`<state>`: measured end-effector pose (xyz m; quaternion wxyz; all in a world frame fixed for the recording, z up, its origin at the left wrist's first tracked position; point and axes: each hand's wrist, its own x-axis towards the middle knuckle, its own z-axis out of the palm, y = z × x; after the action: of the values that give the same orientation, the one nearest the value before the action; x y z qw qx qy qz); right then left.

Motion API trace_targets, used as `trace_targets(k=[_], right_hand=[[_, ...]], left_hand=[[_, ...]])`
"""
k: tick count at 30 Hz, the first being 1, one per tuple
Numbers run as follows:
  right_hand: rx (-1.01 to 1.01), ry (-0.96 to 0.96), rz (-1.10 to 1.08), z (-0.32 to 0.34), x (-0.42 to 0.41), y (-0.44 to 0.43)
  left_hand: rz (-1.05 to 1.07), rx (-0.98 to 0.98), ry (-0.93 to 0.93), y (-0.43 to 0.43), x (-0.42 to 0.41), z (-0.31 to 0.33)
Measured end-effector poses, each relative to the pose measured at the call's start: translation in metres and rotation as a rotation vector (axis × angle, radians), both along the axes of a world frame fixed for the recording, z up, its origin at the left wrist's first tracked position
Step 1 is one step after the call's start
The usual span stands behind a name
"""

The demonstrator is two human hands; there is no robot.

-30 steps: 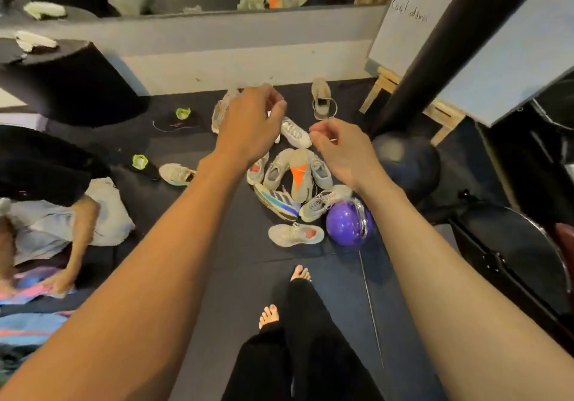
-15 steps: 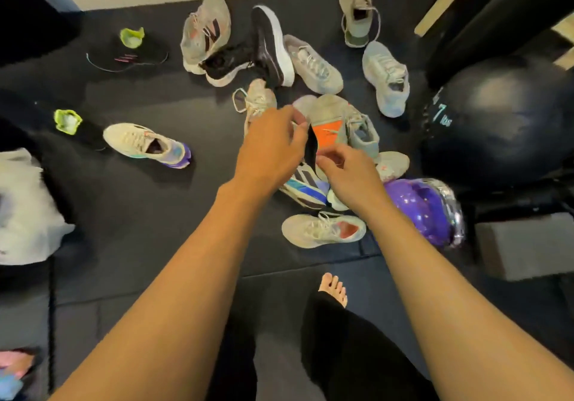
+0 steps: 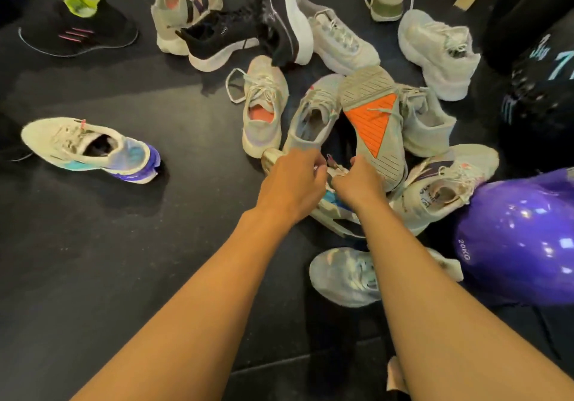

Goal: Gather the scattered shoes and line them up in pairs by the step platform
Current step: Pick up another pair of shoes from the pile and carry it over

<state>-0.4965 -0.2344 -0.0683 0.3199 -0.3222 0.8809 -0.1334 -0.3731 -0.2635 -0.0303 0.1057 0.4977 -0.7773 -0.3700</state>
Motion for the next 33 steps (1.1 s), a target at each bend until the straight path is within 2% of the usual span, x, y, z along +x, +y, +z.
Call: trace_targets(k=[7,11,15,20,23,26,30,33], right_hand=[[0.26,0.056,0.214,-0.011,-0.005,-0.026],[0.376,-0.068,0.231,0.005,-0.006,-0.029],[0.391,-0.123,0.324,0.022,0.016,-0.019],[0.211,-0.187,0.383,0.033,0.066,-0.031],[0.037,-0.195,0.377,0.033,0.11,-0.046],[-0.052,-0.263,0.312,0.03,0.165,-0.048],[-0.19,-0.286,0.405,0.02,0.246,-0.034],[-0.143,-0.336,0.583,0.014,0.287,-0.029]], left_hand=[[-0.012,0.001,-0.01,-0.008,0.027,-0.025],[0.007,0.001,-0.043,-0.013,0.041,-0.023],[0.043,0.002,-0.057,-0.014,0.054,-0.022],[0.136,-0.053,-0.062,-0.014,0.069,-0.024],[0.327,-0.176,-0.071,-0.022,0.095,-0.018],[0.54,-0.207,-0.064,-0.018,0.142,-0.016],[0.879,-0.071,-0.043,0.009,0.209,-0.029],[0.956,0.086,-0.051,0.027,0.247,-0.042]])
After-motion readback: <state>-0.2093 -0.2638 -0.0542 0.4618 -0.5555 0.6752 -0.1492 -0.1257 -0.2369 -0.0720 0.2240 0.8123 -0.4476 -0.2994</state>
